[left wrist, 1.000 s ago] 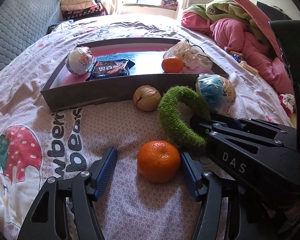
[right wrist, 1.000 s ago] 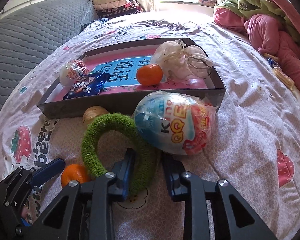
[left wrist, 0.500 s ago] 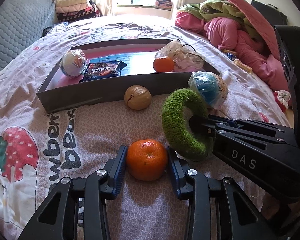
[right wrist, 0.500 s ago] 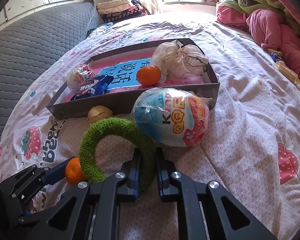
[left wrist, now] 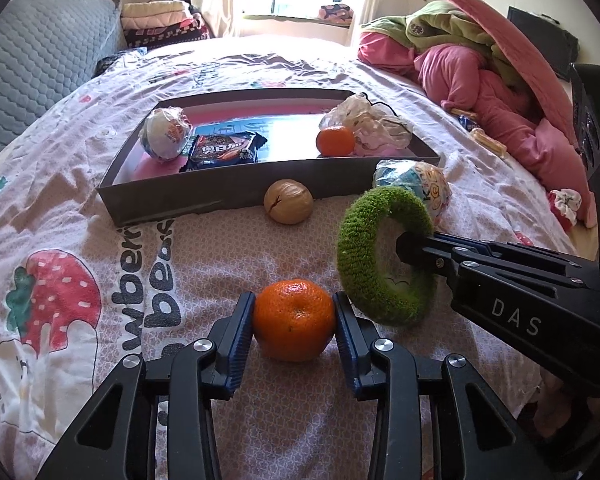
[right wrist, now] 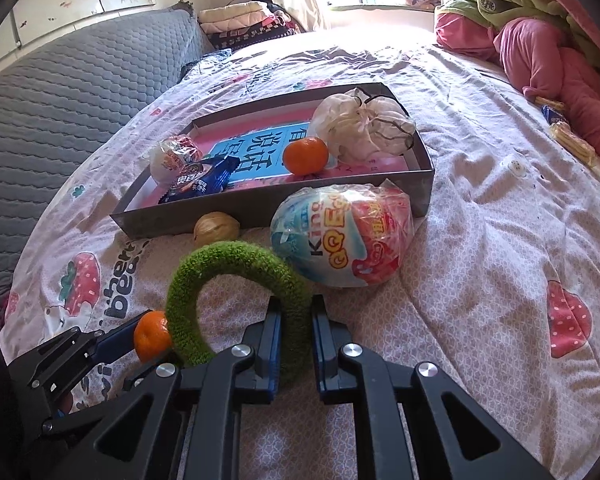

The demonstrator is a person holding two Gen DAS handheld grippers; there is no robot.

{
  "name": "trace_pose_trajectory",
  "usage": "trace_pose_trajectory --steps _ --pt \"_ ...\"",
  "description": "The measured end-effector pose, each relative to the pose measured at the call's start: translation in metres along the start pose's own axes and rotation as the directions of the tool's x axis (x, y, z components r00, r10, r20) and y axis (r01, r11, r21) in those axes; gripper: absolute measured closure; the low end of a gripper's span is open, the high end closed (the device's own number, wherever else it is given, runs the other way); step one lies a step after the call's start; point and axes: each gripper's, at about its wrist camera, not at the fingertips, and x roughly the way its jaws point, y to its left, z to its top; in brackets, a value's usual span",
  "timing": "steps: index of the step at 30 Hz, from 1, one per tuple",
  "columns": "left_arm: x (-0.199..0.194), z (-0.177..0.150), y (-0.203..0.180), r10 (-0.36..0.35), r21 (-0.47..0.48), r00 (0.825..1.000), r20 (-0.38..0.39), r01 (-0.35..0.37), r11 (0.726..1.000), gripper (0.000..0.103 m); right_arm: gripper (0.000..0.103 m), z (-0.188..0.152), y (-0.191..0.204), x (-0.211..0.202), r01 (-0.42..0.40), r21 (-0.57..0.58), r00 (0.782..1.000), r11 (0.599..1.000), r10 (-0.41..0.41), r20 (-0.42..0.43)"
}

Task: Organize objects
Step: 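Grasp the green fuzzy ring with the right tool while the left tool grasps the orange, then lift the green ring and orange with both tools toward the tray box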

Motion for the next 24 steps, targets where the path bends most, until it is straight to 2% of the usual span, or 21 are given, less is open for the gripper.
trace_pose_trajectory --steps 24 --pt "-0.070 0.013 -0.012 0.049 0.001 0.991 0.121 -0.050 0.999 0.063 0.090 0.010 0.008 -0.062 0.000 -0.007 0.993 1.000 0.001 0.117"
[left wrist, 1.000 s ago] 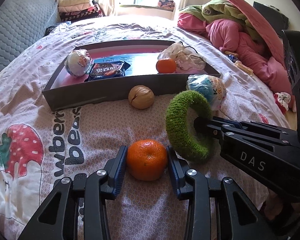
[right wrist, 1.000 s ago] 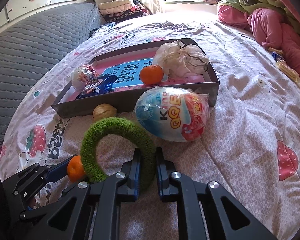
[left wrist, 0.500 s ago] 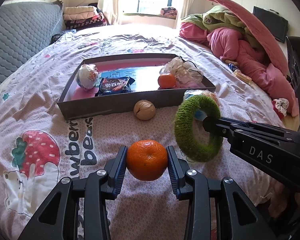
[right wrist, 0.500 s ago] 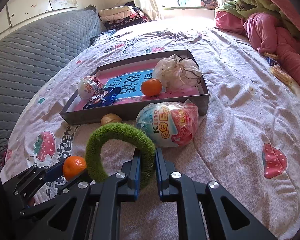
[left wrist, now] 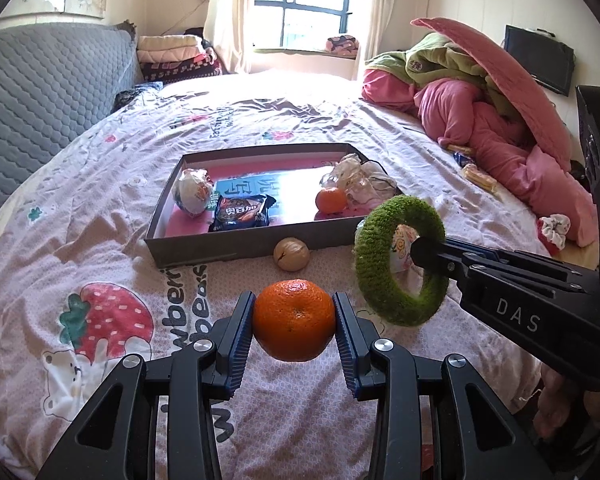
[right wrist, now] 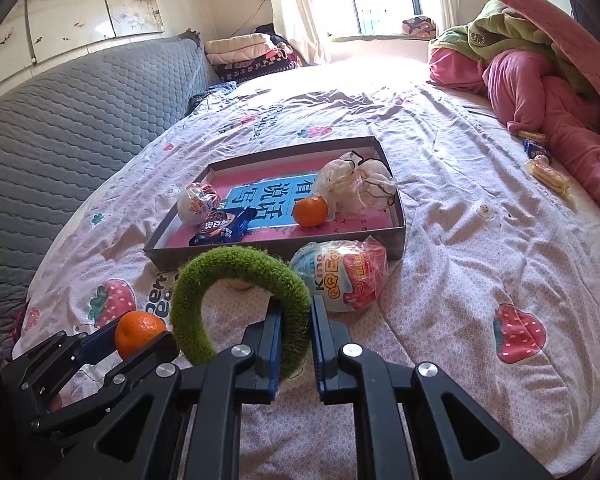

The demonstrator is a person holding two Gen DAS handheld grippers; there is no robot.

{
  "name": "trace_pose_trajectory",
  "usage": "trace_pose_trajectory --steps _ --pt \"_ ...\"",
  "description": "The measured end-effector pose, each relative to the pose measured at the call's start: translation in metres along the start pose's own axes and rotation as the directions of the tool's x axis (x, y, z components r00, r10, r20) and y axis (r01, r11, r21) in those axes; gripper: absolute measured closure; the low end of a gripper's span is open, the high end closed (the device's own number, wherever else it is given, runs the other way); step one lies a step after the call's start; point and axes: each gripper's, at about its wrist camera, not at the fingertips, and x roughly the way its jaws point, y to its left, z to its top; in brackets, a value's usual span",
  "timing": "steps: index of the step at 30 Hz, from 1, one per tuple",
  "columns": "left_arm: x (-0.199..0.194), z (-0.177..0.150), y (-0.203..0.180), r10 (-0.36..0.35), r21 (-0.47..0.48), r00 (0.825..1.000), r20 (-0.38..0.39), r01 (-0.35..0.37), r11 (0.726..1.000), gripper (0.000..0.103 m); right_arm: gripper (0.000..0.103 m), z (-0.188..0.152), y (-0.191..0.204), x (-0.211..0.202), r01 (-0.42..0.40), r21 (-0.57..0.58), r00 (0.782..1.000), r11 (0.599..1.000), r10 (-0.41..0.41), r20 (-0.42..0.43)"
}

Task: Organize objects
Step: 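Lift the green ring and orange with both tools toward the tray box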

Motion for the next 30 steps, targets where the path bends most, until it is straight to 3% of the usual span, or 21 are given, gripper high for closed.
trace_pose_trajectory --steps 30 --pt "-0.053 0.044 0.004 0.055 -0.035 0.993 0.108 -0.051 0.998 0.063 0.090 0.021 0.012 -0.058 0.023 -0.056 0.988 0.998 -0.014 0.153"
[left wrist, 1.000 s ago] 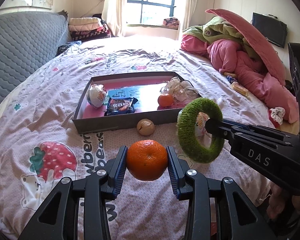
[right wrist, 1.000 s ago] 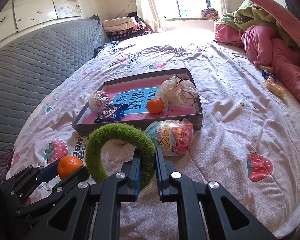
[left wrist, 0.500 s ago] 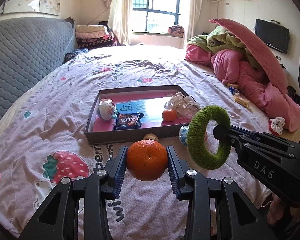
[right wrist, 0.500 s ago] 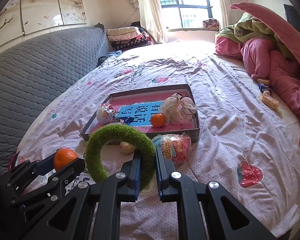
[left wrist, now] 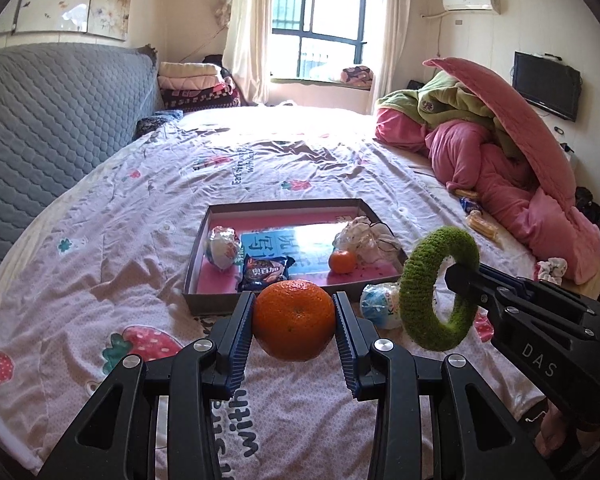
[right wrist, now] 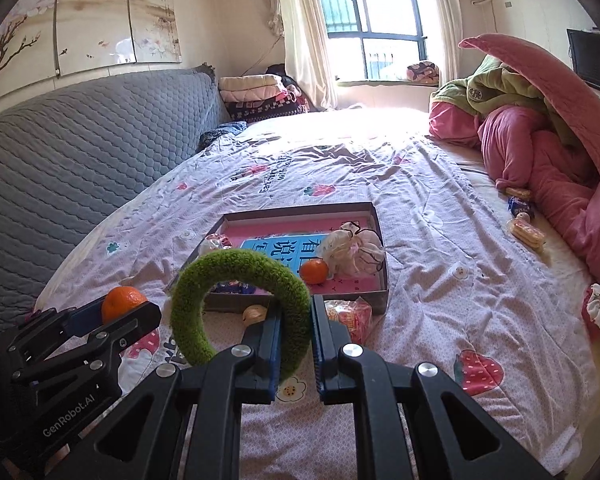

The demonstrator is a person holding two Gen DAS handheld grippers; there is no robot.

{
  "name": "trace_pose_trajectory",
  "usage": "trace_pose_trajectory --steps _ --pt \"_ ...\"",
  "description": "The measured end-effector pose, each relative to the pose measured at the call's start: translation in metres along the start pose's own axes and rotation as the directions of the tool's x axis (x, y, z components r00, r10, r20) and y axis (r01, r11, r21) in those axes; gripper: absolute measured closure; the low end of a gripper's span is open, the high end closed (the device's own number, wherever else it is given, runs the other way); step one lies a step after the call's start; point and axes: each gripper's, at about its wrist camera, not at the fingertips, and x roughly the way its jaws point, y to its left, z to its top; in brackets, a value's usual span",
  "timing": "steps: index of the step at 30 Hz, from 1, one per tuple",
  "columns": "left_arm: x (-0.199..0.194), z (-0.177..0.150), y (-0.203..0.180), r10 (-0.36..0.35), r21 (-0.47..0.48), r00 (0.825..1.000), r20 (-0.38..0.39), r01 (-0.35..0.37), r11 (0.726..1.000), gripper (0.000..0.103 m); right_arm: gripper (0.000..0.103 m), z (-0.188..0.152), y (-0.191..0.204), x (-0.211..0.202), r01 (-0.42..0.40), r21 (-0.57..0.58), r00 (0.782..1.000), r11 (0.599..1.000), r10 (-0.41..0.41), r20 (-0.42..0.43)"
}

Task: Organize objects
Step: 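Lift the green ring and orange with both tools toward the tray box, then carry the green ring with the right tool while the left tool carries the orange over the tray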

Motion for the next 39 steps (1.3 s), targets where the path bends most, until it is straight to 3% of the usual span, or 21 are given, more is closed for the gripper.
trace_pose_trajectory --steps 11,39 --pt "-0.008 0.011 -0.004 0.026 0.006 1.000 0.015 -0.027 1.000 0.063 0.090 0.007 -0.003 -0.012 -0.015 0.018 1.000 1.000 0.015 0.028" --pt "0.008 0.052 -0.010 0.029 0.011 0.998 0.046 -0.030 0.999 0.063 0.090 0.047 0.008 -0.016 0.054 -0.050 0.992 0.997 -0.048 0.120"
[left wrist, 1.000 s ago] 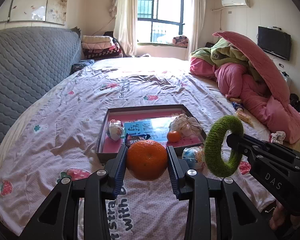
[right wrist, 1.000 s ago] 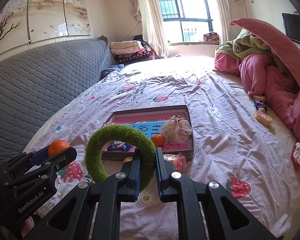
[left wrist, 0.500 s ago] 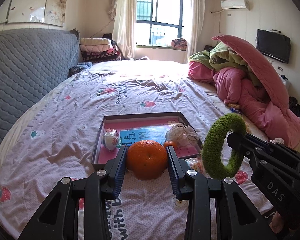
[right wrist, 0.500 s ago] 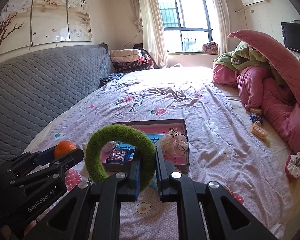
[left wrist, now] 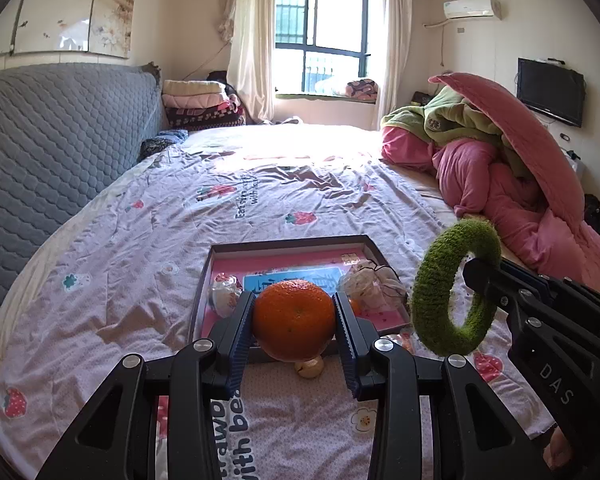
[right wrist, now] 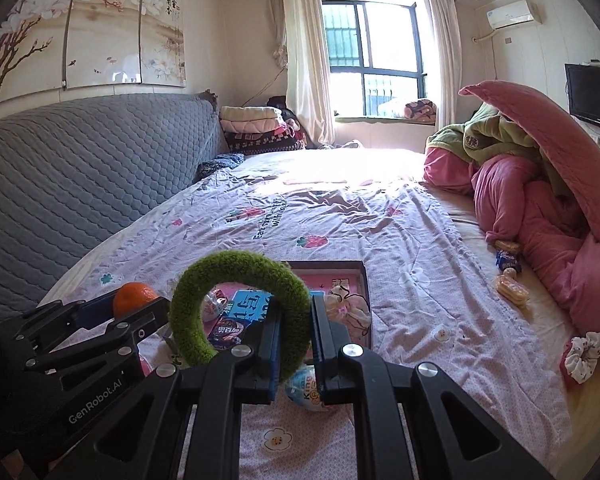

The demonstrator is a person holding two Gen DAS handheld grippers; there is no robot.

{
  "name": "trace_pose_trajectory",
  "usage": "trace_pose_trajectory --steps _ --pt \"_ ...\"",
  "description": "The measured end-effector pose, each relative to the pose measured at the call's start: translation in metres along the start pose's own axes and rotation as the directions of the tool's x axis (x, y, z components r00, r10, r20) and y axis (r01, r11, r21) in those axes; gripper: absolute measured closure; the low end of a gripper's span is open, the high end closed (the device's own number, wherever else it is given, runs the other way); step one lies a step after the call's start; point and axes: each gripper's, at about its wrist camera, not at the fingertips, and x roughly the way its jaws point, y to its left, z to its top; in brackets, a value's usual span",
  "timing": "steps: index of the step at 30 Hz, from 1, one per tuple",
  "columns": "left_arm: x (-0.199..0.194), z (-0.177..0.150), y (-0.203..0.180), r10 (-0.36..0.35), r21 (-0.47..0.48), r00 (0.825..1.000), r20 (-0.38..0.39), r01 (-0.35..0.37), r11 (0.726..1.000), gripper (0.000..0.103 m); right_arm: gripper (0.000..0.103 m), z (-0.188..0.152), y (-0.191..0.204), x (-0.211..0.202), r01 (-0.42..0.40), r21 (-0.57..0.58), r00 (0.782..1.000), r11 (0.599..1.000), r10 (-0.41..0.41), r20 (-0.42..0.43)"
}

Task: Organize objects
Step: 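Carry the green ring with the right tool while the left tool carries the orange over the tray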

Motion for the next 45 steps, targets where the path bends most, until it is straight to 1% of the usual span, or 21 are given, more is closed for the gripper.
trace_pose_trajectory --steps 4,8,10,12,20,22,27,32,38,41,45 --pt "0.001 0.005 0.000 0.006 -0.004 1.000 0.001 -0.006 1.000 0.063 0.090 0.005 -0.003 0.005 -0.015 0.003 1.000 1.000 0.015 -0.008" --pt "0.002 0.011 0.002 0.013 -0.009 1.000 0.007 -0.013 1.000 0.063 0.090 0.008 -0.005 0.009 0.012 -0.016 1.000 1.000 -0.012 -0.006" --pt "0.006 0.014 0.003 0.012 -0.017 1.000 0.007 -0.012 1.000 0.063 0.090 0.008 -0.008 0.012 0.003 -0.002 1.000 1.000 -0.003 -0.019" --pt "0.011 0.015 0.003 0.013 -0.017 1.000 0.001 -0.012 1.000 0.063 0.090 0.008 -0.011 0.014 -0.025 0.027 0.999 0.999 0.026 -0.028" --pt "0.036 0.018 0.003 0.007 -0.017 1.000 -0.018 -0.007 1.000 0.063 0.090 0.010 -0.018 0.027 -0.036 0.034 0.999 0.999 0.037 -0.032" --pt "0.042 0.020 0.003 0.007 -0.017 1.000 -0.021 -0.007 1.000 0.063 0.090 0.012 -0.019 0.030 -0.025 0.028 0.999 0.999 0.026 -0.029" --pt "0.056 0.024 0.005 0.007 -0.021 1.000 -0.025 -0.007 1.000 0.063 0.090 0.020 -0.025 0.040 -0.033 0.027 0.999 0.999 0.033 -0.023" --pt "0.070 0.028 0.007 0.001 -0.026 1.000 -0.029 -0.002 1.000 0.063 0.090 0.026 -0.032 0.053 -0.016 0.025 1.000 1.000 0.017 -0.024" --pt "0.089 0.030 0.006 -0.004 -0.029 0.999 -0.033 0.003 1.000 0.063 0.090 0.023 -0.036 0.072 0.008 0.009 0.999 1.000 -0.008 -0.038" --pt "0.100 0.029 0.006 -0.008 -0.029 0.999 -0.039 0.006 1.000 0.063 0.090 0.020 -0.041 0.084 0.006 0.025 0.998 1.000 -0.005 -0.056" --pt "0.115 0.025 0.003 -0.023 -0.024 0.998 -0.050 0.021 0.999 0.063 0.089 0.015 -0.045 0.095 0.026 0.028 0.998 0.999 -0.024 -0.064"
